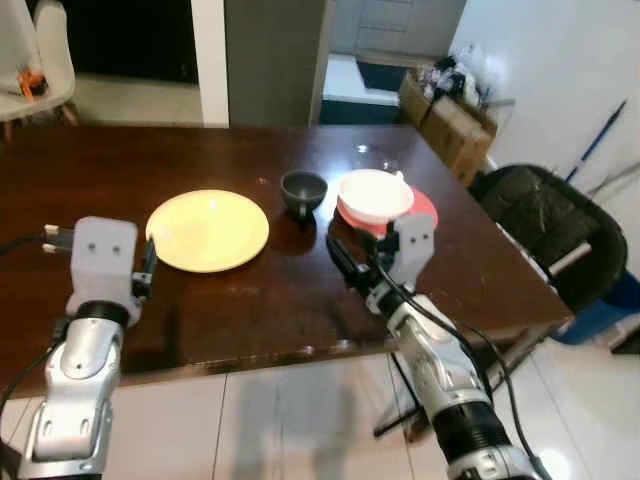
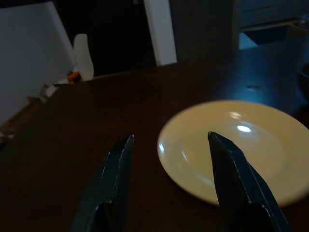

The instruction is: Setting the table

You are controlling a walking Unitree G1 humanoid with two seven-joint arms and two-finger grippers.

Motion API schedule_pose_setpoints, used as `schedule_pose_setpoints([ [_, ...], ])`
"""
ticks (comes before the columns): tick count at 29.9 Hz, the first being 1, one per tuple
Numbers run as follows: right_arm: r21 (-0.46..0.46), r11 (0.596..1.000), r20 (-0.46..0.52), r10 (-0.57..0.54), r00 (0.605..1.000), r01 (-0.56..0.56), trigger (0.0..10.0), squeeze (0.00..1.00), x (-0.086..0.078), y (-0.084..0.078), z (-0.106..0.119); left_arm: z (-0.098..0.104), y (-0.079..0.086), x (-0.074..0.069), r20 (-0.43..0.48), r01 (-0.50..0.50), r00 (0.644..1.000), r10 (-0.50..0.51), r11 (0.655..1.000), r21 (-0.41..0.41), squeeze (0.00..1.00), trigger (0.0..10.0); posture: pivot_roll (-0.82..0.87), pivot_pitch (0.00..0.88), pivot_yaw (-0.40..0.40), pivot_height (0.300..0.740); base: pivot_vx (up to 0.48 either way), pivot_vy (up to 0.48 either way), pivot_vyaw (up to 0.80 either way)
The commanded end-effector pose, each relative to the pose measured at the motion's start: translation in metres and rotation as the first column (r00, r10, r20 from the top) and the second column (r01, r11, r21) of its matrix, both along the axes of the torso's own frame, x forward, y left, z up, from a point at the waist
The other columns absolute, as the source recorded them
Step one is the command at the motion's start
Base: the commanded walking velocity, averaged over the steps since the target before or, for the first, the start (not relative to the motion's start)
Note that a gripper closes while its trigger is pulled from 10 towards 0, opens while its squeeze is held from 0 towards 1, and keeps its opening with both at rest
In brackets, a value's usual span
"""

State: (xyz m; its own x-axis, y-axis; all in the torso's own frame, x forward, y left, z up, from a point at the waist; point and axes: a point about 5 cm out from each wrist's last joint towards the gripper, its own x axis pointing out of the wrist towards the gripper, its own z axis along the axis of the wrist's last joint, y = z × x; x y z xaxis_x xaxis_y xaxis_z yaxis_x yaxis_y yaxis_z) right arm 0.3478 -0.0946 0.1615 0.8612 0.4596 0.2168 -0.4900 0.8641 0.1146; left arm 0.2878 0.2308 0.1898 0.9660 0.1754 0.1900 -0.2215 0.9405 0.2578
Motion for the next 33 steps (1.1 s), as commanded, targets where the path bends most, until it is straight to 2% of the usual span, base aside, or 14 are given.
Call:
schedule_pose_setpoints([
  [1,0.016,0.999,0.004,0.039,0.999,-0.039,10.0,0.0,-0.004,0.006,0.0,-0.004,0.002,-0.001,-0.015,-0.009,1.0,0.009,1.0,0.008,0.0,10.0,0.15,0.015,-0.042,0.74,0.48,0.0,0.0],
  [8,0.009,0.984,0.004,0.177,0.984,-0.177,10.0,0.0,-0.014,0.017,0.0,0.003,0.003,-0.001,0.004,-0.001,1.0,0.001,0.999,0.033,0.0,10.0,0.15,0.021,-0.031,0.74,0.443,0.0,0.0],
  [13,-0.008,0.971,-0.009,0.239,0.971,-0.239,10.0,0.0,-0.02,0.02,-0.003,0.012,0.0,-0.002,0.012,0.092,0.996,-0.092,0.995,0.027,0.0,10.0,0.15,0.022,-0.024,0.74,0.0,0.0,0.0],
  [15,-0.017,0.97,-0.022,0.241,0.97,-0.242,10.0,0.0,-0.022,0.02,-0.006,0.015,-0.001,-0.001,-0.014,0.142,0.99,-0.142,0.99,0.016,0.0,10.0,0.15,0.023,-0.02,0.74,0.0,0.0,0.0],
  [18,-0.022,0.971,-0.04,0.239,0.97,-0.24,10.0,0.0,-0.025,0.019,-0.012,0.02,-0.005,0.002,-0.027,0.214,0.977,-0.213,0.974,0.074,0.0,10.0,0.15,0.023,-0.013,0.74,0.0,0.0,0.0],
  [20,-0.024,0.973,-0.055,0.23,0.972,-0.232,10.0,0.0,-0.027,0.017,-0.016,0.018,-0.012,0.01,-0.071,0.265,0.964,-0.257,0.951,0.158,0.0,10.0,0.14,0.019,-0.002,0.74,0.0,0.0,0.0],
  [21,-0.024,0.973,-0.055,0.23,0.972,-0.232,10.0,0.0,-0.027,0.017,-0.016,0.018,-0.012,0.01,-0.071,0.265,0.964,-0.257,0.951,0.158,0.0,10.0,0.14,0.019,-0.002,0.74,0.0,0.0,0.0],
  [24,-0.016,0.973,-0.052,0.227,0.972,-0.228,10.0,0.0,-0.028,0.016,-0.015,0.005,-0.023,0.029,-0.142,0.289,0.954,-0.266,0.94,0.18,0.0,10.0,0.13,0.013,0.008,0.74,0.0,0.0,0.0],
  [25,-0.013,0.973,-0.047,0.228,0.973,-0.229,10.0,0.0,-0.027,0.016,-0.013,0.0,-0.029,0.036,-0.174,0.301,0.946,-0.273,0.94,0.162,0.0,10.0,0.13,0.012,0.007,0.74,0.0,0.0,0.0],
  [26,-0.013,0.973,-0.047,0.228,0.973,-0.229,10.0,0.0,-0.027,0.016,-0.013,0.0,-0.029,0.036,-0.174,0.301,0.946,-0.273,0.94,0.162,0.0,10.0,0.13,0.012,0.007,0.74,0.0,0.0,0.0],
  [28,-0.013,0.975,-0.029,0.222,0.975,-0.223,10.0,0.0,-0.026,0.015,-0.007,-0.015,-0.038,0.057,-0.251,0.262,0.943,-0.22,0.953,0.15,0.0,10.0,0.13,0.008,0.005,0.74,0.0,0.0,0.0],
  [30,-0.014,0.975,-0.027,0.22,0.975,-0.22,10.0,0.0,-0.025,0.014,-0.006,-0.017,-0.038,0.06,-0.266,0.252,0.941,-0.208,0.957,0.143,0.0,10.0,0.13,0.006,0.004,0.74,0.0,0.0,0.0],
  [33,-0.016,0.978,-0.015,0.208,0.978,-0.208,10.0,0.0,-0.023,0.012,-0.002,-0.032,-0.037,0.073,-0.315,0.187,0.938,-0.146,0.977,0.103,0.0,10.0,0.11,0.006,0.007,0.74,0.0,0.0,0.0],
])
